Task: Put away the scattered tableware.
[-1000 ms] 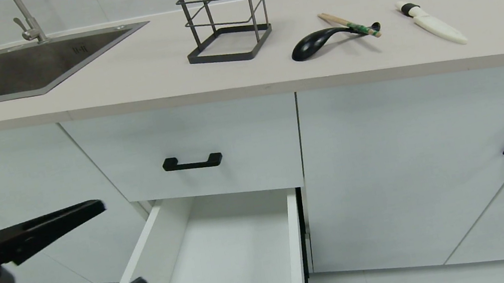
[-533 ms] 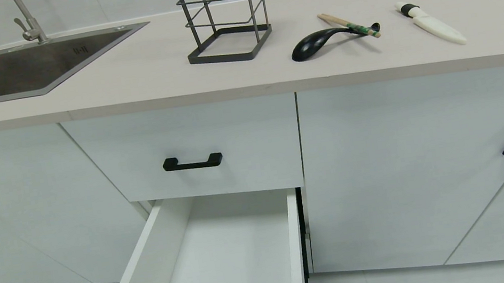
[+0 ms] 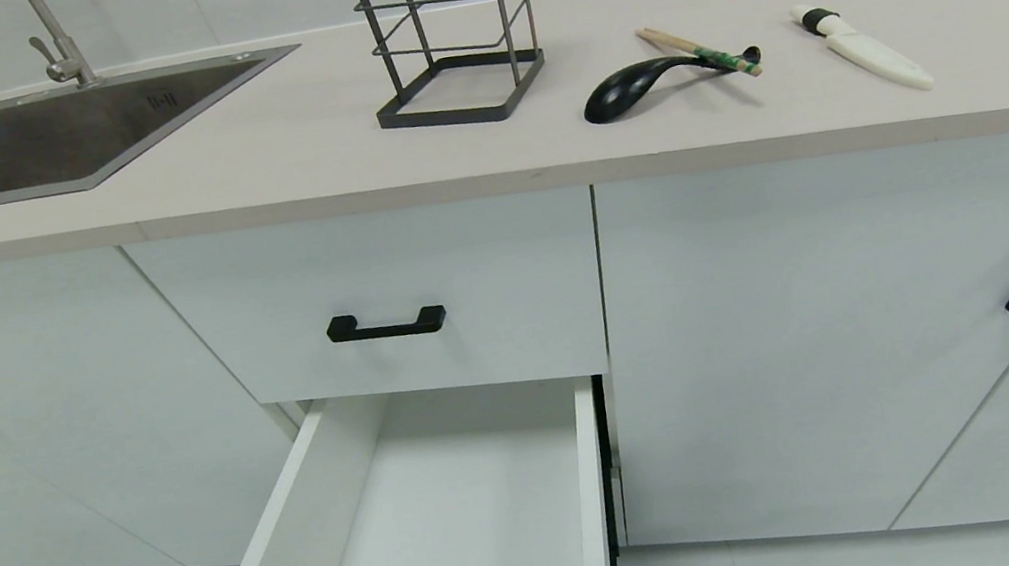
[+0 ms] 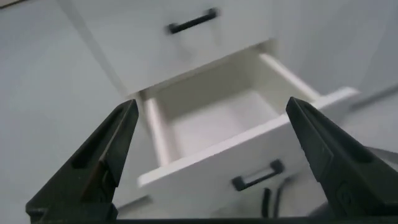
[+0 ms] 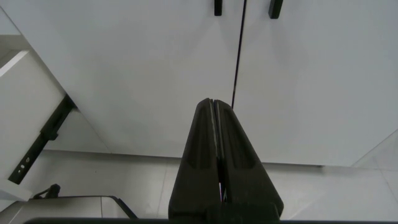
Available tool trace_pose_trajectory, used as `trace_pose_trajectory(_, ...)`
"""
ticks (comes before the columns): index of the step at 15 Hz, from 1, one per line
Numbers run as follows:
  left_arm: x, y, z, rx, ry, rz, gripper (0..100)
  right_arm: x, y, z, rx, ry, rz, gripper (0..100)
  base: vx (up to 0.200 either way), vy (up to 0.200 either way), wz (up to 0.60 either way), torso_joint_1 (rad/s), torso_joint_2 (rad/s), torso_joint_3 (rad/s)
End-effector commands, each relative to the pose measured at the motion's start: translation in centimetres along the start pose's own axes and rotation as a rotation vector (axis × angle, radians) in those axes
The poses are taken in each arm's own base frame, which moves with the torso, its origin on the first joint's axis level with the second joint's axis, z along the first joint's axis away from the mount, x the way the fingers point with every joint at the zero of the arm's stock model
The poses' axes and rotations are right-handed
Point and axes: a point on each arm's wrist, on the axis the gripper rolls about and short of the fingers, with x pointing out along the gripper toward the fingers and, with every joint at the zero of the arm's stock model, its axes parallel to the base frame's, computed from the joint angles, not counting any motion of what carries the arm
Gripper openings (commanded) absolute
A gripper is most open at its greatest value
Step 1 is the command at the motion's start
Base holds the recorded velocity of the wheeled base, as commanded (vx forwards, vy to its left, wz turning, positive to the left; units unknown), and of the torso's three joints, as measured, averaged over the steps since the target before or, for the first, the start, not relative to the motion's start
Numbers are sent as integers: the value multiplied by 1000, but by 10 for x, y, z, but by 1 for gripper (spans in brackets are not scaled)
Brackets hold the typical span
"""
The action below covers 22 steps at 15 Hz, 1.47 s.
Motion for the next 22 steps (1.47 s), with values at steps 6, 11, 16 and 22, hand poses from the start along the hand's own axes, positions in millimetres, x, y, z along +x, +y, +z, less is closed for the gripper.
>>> trace_pose_trajectory(6, -16, -9, -9, 2, -20, 288, 100, 0, 0, 0, 0, 0, 1, 0, 0, 0, 0, 0, 0, 0)
trace_pose_trajectory(11, -6, -20, -66, -85, 78, 226, 100, 0, 0, 0, 0, 0, 0, 0, 0, 0, 0, 0, 0, 0)
trace_pose_trajectory(16, -5, -22, -66, -82, 53, 151, 100, 0, 2, 0, -63, 2, 71, 0, 0, 0, 0, 0, 0, 0)
trace_pose_trajectory(22, -5, -21, -70, -165, 93, 199, 100, 0, 1, 0, -59, 4, 67, 0, 0, 0, 0, 0, 0, 0)
